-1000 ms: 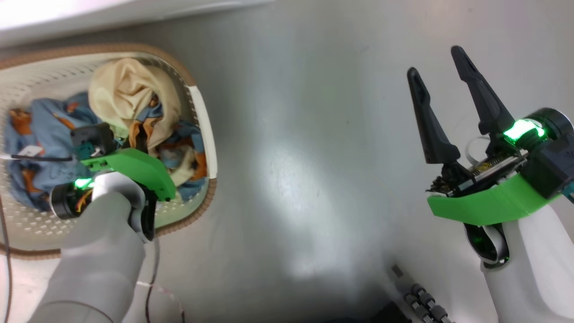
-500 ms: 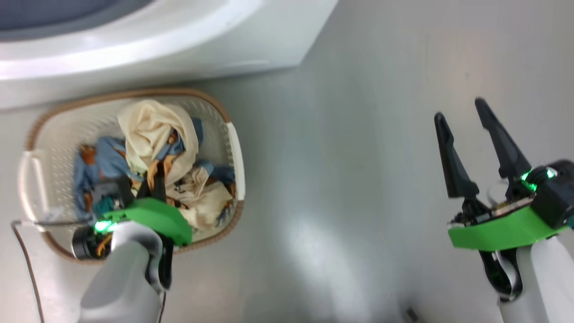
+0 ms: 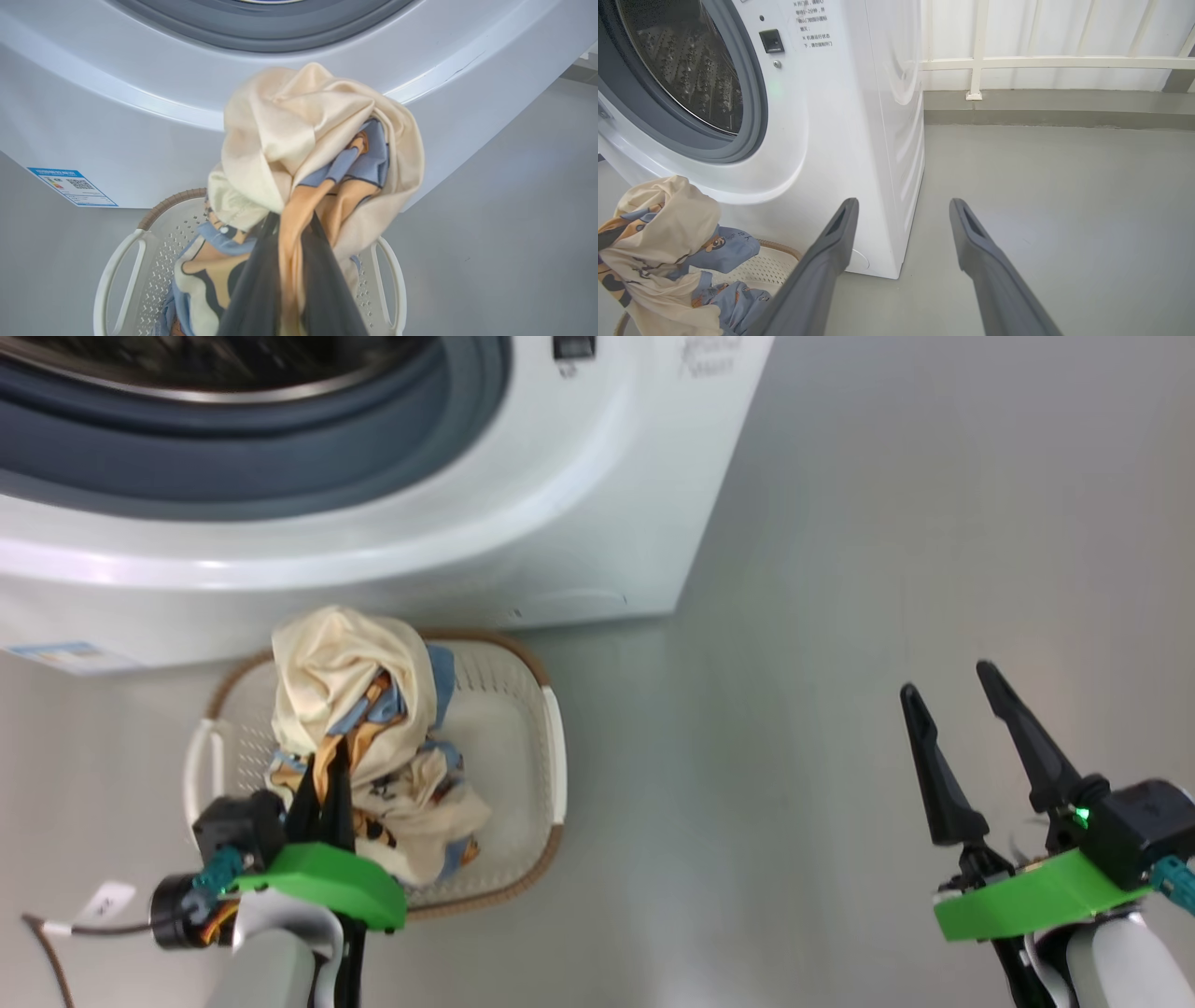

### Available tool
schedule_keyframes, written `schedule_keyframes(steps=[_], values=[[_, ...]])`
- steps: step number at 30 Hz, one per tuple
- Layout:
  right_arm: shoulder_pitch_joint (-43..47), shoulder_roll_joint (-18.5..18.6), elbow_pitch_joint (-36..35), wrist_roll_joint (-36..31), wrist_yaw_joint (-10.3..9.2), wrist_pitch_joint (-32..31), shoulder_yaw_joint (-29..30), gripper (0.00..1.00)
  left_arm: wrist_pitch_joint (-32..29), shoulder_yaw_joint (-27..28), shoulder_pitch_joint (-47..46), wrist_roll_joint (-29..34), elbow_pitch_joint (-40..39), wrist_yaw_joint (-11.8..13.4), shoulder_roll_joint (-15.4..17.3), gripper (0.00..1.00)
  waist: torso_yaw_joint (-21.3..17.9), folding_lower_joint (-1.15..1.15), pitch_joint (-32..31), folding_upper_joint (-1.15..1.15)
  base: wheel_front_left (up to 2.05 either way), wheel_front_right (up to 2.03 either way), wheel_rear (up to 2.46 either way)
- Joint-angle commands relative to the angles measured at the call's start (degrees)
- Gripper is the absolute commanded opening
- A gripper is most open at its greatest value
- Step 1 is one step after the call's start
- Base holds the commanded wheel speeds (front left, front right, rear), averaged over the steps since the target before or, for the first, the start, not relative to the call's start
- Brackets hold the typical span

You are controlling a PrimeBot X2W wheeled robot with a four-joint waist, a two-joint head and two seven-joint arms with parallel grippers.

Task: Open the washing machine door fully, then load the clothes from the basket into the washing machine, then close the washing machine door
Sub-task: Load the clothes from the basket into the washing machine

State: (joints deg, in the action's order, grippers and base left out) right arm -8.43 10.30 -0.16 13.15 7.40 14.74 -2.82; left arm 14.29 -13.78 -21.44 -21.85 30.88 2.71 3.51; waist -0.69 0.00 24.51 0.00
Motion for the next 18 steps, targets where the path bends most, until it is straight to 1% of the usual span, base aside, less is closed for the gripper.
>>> schedule_keyframes(steps=[1,8,18], values=[[1.6,0.1,-1.1,-0.6,0.09,0.0,-0.9,1.0,0.7,2.2,1.6,1.1,-2.1,-0.6,1.0,0.0,2.8,0.0,-5.9,0.0,0.0,0.0,0.0],[4.7,-0.9,-1.3,-1.3,0.09,-1.4,-0.4,1.0,0.7,3.8,7.2,4.6,-8.7,-0.9,1.4,0.0,3.9,0.0,-11.9,0.0,0.0,0.0,0.0],[8.9,-2.8,-2.5,-2.2,0.09,-3.0,0.1,1.0,0.6,4.6,13.6,5.8,-16.3,-1.1,3.5,0.0,4.7,0.0,-18.1,0.0,0.0,0.0,0.0]])
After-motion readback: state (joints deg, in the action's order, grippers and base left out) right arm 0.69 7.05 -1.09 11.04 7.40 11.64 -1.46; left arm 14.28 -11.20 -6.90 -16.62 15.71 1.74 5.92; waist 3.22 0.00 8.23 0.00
